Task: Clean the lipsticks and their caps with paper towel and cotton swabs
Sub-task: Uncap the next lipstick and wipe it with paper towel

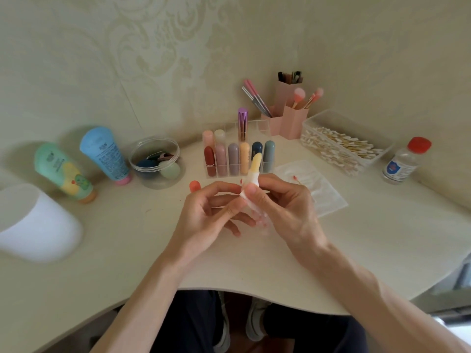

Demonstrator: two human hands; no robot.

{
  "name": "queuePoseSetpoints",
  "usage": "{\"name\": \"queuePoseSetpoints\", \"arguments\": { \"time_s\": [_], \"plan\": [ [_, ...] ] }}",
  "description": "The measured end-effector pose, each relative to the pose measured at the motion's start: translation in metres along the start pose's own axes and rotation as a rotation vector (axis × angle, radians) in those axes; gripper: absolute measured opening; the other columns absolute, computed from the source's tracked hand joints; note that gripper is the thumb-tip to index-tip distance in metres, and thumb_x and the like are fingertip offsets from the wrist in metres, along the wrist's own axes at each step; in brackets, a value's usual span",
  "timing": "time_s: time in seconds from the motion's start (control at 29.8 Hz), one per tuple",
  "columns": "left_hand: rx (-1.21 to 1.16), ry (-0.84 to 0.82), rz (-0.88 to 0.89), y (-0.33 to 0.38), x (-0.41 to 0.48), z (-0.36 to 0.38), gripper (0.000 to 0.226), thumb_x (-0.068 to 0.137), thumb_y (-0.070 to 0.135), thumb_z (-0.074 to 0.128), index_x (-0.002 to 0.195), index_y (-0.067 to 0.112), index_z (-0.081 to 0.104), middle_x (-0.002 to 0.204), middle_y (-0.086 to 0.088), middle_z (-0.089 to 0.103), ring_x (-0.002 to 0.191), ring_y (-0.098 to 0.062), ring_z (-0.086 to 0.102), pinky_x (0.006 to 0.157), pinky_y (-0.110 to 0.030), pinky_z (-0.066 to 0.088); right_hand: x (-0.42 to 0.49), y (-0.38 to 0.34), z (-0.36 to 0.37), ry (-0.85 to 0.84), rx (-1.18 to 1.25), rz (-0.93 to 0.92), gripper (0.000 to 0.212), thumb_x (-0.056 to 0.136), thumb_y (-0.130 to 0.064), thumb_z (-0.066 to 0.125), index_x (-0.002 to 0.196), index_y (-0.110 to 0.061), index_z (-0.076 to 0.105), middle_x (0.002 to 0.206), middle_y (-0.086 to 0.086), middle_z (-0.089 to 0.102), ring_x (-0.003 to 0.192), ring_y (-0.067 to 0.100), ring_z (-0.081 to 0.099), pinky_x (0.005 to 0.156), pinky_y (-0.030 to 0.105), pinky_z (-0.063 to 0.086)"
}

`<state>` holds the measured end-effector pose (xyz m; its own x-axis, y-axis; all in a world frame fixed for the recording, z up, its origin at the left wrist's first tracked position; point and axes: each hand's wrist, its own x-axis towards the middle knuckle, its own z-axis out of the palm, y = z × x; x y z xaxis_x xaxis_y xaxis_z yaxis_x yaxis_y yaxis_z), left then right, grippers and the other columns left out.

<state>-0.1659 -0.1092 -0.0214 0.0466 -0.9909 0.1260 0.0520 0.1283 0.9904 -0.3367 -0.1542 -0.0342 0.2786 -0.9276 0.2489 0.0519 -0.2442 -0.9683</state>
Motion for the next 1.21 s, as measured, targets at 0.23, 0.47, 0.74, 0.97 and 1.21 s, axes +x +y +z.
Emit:
{"name": "queuePoseSetpoints", "arguments": {
  "time_s": [0.23, 0.47, 0.74, 0.97, 1.21],
  "plan": [
    [0.122, 0.164, 0.042, -0.009, 0.001, -0.003, 0.02, 0.071, 0.016, 0.089, 0.078, 0.012, 0.071, 0.062, -0.014, 0.069, 0.052, -0.023, 0.062, 0.062, -0.028, 0.054, -0.001, 0.0, 0.002, 0.018, -0.118, -0.022, 0.014, 0.095, -0.028, 0.078, 0.096, -0.016, 0.084, 0.1, 0.003, 0.077, 0.07, 0.014, 0.058, 0.065, 0.044, 0.046],
    [-0.001, -0.009, -0.013, -0.001, 0.001, 0.0, 0.024, 0.089, 0.014, 0.07, 0.109, 0.0, 0.071, 0.084, -0.018, 0.078, 0.071, -0.033, 0.076, 0.056, -0.029, 0.057, 0.0, 0.0, 0.0, 0.007, 0.006, 0.004, 0.023, 0.097, -0.032, 0.074, 0.107, -0.014, 0.082, 0.106, 0.003, 0.078, 0.093, 0.041, 0.07, 0.077, 0.066, 0.053],
    [0.08, 0.143, 0.024, -0.006, 0.002, -0.001, 0.024, 0.067, 0.016, 0.089, 0.078, 0.007, 0.07, 0.069, -0.011, 0.073, 0.055, -0.019, 0.063, 0.061, -0.024, 0.054, 0.001, 0.006, 0.001, 0.007, -0.074, -0.02, 0.016, 0.096, -0.032, 0.076, 0.095, -0.018, 0.084, 0.1, 0.003, 0.078, 0.088, 0.041, 0.068, 0.073, 0.063, 0.051],
    [-0.024, -0.036, -0.058, 0.001, 0.001, -0.002, 0.025, 0.094, 0.017, 0.065, 0.11, -0.002, 0.07, 0.084, -0.019, 0.078, 0.071, -0.033, 0.076, 0.058, -0.028, 0.057, -0.001, 0.0, 0.002, 0.029, -0.013, 0.011, 0.022, 0.098, -0.03, 0.072, 0.107, -0.013, 0.081, 0.101, 0.002, 0.078, 0.081, 0.038, 0.07, 0.072, 0.061, 0.055],
    [0.11, 0.133, 0.025, -0.008, 0.002, -0.002, 0.032, 0.069, 0.017, 0.087, 0.085, -0.004, 0.069, 0.072, -0.013, 0.076, 0.059, -0.022, 0.07, 0.063, -0.025, 0.057, 0.001, 0.005, 0.003, -0.003, -0.04, 0.017, 0.02, 0.097, -0.036, 0.074, 0.101, -0.018, 0.083, 0.097, 0.006, 0.08, 0.086, 0.048, 0.07, 0.074, 0.068, 0.054]
  ]
}}
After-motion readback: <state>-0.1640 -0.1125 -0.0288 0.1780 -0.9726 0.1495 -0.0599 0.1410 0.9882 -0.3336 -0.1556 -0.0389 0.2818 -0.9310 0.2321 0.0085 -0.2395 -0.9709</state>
